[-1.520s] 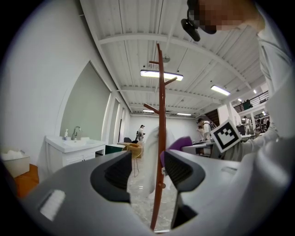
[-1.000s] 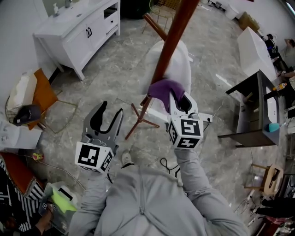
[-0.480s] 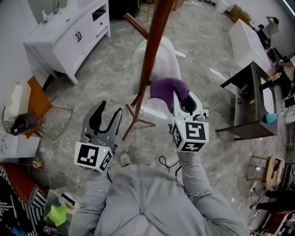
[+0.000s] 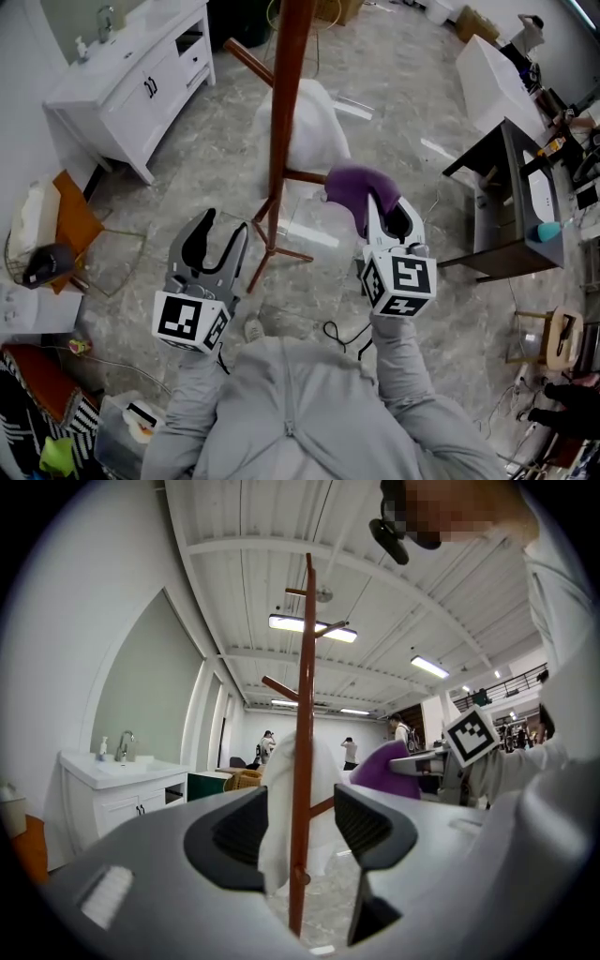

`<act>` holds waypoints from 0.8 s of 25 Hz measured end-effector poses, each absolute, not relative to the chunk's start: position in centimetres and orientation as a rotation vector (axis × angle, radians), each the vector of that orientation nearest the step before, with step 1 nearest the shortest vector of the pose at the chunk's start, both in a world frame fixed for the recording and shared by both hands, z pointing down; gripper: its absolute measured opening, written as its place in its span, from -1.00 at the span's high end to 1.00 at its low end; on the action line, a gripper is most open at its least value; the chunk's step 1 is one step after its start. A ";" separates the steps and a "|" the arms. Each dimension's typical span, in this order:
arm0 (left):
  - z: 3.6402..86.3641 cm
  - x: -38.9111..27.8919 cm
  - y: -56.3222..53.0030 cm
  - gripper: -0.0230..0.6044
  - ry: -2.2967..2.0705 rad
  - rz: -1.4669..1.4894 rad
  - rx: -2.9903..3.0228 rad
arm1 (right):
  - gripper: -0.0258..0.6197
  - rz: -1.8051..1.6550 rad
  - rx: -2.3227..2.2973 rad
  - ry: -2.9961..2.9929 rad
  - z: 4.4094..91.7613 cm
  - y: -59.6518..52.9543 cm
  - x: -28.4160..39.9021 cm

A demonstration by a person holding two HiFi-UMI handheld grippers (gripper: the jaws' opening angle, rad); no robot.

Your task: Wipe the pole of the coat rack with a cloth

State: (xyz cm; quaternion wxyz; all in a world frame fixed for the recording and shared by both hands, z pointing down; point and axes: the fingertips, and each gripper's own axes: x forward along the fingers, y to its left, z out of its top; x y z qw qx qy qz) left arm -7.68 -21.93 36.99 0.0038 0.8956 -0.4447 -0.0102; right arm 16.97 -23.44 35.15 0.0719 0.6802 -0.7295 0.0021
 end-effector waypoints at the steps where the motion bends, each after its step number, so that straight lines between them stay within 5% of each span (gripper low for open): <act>1: 36.9 -7.5 -21.9 0.17 -1.392 -0.031 2.809 | 0.67 0.008 2.054 -2.185 35.1 -23.2 17.5; 20: 36.2 -6.2 -20.1 0.17 -1.480 -0.035 2.789 | 0.67 0.099 2.154 -2.114 37.1 -19.0 23.8</act>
